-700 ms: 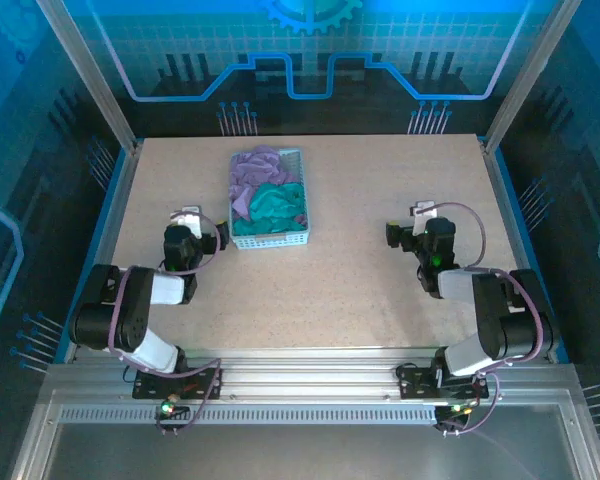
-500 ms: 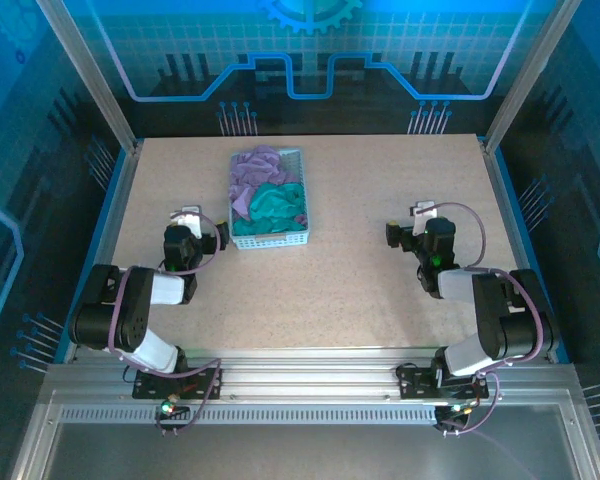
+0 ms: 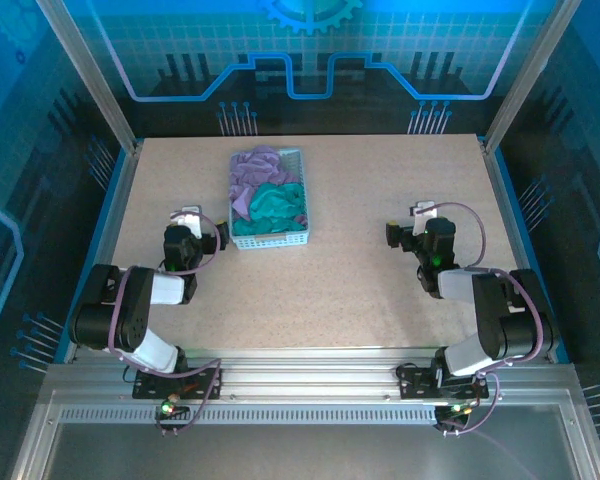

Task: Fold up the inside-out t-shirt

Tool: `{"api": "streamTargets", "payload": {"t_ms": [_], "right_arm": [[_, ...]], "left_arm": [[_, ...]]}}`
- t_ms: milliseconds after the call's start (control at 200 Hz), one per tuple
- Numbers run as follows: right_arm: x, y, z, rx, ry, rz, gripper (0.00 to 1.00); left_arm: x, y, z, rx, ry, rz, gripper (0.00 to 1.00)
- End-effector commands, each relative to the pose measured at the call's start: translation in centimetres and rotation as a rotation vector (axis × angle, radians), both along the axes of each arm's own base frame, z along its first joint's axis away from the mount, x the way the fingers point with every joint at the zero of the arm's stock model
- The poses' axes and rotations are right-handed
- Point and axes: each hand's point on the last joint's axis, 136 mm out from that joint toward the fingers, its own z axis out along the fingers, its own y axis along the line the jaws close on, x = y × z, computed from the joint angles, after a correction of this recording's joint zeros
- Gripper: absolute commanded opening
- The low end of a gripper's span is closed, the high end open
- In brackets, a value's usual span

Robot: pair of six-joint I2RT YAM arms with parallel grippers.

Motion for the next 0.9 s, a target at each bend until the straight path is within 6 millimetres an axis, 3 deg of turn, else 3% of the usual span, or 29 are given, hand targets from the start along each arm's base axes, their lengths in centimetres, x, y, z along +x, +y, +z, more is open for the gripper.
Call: {"api": "streamTargets", "payload": {"t_ms": [0, 120, 175, 325, 415, 480, 530, 615, 725, 730, 790, 845, 895], "right_arm": [[0.2, 0.1, 0.3, -0.004, -0.021, 0.015, 1.00], [0.2, 0.1, 0.2, -0.004, -0.021, 0.013, 1.00], [0.2, -0.1, 0.4, -0.008, -0.023, -0.002, 1.00], [-0.8, -2.7, 3.2, 0.011, 0.011, -0.166, 1.00], [-2.3, -5.0, 5.2, 0.124, -0.005, -0.302, 1.00], [-3.7, -6.0, 6.8, 0.230, -0.022, -0.365, 1.00], [-4.4, -5.7, 8.1, 0.293, -0.022, -0.349, 1.00], [-4.2, -1.4, 10.3, 0.364, -0.036, -0.138, 0.98], [-4.1, 8.1, 11.6, 0.248, 0.035, 0.199, 0.96], [-4.1, 8.6, 12.3, 0.241, 0.025, 0.215, 0.96], [-4.5, 14.1, 12.2, 0.129, 0.088, 0.371, 0.96], [-4.8, 19.0, 12.0, 0.045, 0.144, 0.509, 0.95], [-5.0, 22.2, 11.6, -0.003, 0.175, 0.586, 0.95]], "left_arm": [[0.5, -0.8, 0.6, 0.008, -0.015, -0.044, 0.99], [0.5, -0.8, 0.7, 0.011, -0.019, -0.040, 0.99], [0.4, 0.5, 1.1, 0.017, -0.015, 0.039, 0.99], [-1.3, 3.9, 4.8, 0.011, -0.035, 0.250, 0.99], [-3.0, 5.5, 7.2, -0.102, -0.069, 0.388, 0.99], [-3.6, 5.0, 8.4, -0.197, -0.055, 0.383, 0.99], [-3.5, 3.3, 9.2, -0.270, -0.029, 0.301, 0.99], [-2.5, -2.1, 10.4, -0.412, 0.012, 0.022, 0.99], [-1.4, -8.0, 10.8, -0.509, 0.106, -0.199, 0.99], [-1.4, -8.1, 10.7, -0.508, 0.113, -0.202, 0.99], [-0.9, -8.8, 9.9, -0.505, 0.179, -0.188, 0.99], [-0.5, -7.8, 8.8, -0.506, 0.234, -0.105, 0.99], [-0.3, -7.0, 7.9, -0.483, 0.265, -0.054, 0.99]]}}
